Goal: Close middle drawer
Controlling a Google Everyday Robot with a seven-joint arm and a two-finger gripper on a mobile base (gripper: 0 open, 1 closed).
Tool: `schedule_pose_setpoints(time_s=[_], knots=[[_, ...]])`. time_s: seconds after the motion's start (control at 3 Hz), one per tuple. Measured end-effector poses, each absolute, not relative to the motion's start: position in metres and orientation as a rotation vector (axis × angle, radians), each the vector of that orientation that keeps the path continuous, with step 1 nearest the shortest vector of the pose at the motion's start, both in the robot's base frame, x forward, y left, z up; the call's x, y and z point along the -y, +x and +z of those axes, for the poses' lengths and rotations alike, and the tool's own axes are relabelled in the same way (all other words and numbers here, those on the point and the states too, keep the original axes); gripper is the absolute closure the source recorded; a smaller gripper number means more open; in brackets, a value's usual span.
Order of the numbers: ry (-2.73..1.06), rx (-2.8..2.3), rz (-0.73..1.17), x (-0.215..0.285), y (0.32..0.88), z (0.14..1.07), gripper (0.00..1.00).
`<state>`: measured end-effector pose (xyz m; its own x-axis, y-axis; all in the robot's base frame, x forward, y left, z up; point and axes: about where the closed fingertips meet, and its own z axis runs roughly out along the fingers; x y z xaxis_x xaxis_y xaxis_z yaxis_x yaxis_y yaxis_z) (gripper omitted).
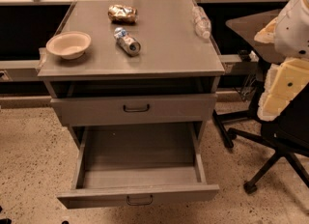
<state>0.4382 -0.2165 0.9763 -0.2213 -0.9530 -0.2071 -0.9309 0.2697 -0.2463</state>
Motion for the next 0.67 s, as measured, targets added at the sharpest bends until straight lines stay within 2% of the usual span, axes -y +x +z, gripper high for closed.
schedule_pose_setpoints(time_s=[0.33, 0.67], knots=[[-1.723, -2.23, -0.098, 0.216, 0.439, 0.976, 0.0], [-1.783, -2.199, -0.019, 0.193, 0.444, 0.937, 0.0]])
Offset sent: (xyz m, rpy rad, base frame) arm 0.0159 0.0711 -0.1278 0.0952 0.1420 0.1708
